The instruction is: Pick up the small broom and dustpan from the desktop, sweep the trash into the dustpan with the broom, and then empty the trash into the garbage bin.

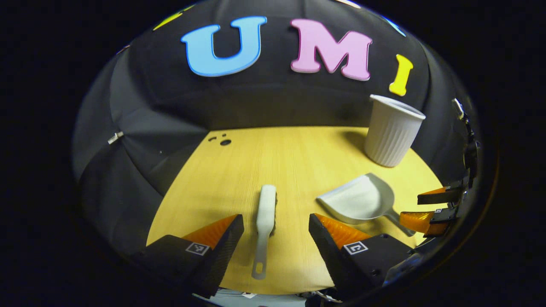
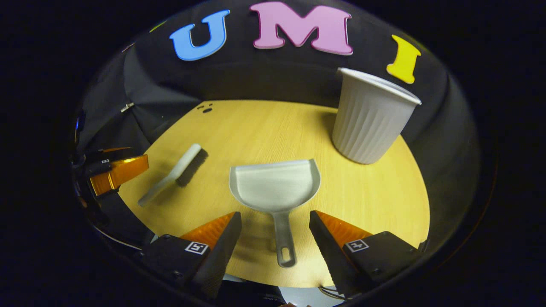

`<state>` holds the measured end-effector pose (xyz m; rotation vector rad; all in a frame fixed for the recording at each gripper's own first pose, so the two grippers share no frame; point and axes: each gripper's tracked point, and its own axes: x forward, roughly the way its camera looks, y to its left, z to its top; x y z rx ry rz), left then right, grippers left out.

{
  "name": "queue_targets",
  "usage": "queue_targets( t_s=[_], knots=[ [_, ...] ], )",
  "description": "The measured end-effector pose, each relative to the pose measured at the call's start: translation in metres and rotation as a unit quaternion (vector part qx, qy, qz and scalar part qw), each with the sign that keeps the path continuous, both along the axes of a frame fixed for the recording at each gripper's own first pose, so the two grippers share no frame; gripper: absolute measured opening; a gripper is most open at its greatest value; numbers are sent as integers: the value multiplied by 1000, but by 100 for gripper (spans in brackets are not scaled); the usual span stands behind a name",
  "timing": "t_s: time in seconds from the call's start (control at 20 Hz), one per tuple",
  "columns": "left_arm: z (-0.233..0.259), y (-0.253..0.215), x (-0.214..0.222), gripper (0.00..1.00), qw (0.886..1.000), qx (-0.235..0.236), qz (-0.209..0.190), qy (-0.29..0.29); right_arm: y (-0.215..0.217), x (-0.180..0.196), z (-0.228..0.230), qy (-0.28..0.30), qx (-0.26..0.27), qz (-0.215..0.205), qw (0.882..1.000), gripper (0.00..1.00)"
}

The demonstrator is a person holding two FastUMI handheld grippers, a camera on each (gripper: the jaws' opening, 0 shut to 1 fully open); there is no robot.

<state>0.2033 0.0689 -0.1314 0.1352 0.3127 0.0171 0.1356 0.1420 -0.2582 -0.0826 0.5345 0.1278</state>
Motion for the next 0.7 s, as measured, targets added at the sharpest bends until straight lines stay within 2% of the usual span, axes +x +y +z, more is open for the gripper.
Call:
queue_targets(
  t_s=[0.1, 0.3, 0.4, 0.55, 0.6, 0.7],
  knots=[
    [16, 1, -28, 98, 999, 22, 3, -39, 2, -15, 25, -34, 1, -2, 999, 100],
    [35, -16, -79, 98, 995, -12, -17, -101, 9, -46, 74, -103, 3, 6, 995, 99],
    [52, -16, -104, 98, 990, -16, -18, -139, 19, -62, 97, -131, 19, 23, 991, 99],
    [90, -23, -133, 98, 977, 1, -38, -210, 17, -86, 138, -194, 28, 28, 980, 100],
    [99, -30, -140, 98, 974, 19, -42, -224, 14, -90, 151, -220, 32, 23, 975, 100],
    [98, -48, -144, 98, 972, 12, -51, -227, 8, -91, 165, -246, 45, 27, 968, 100]
  ],
)
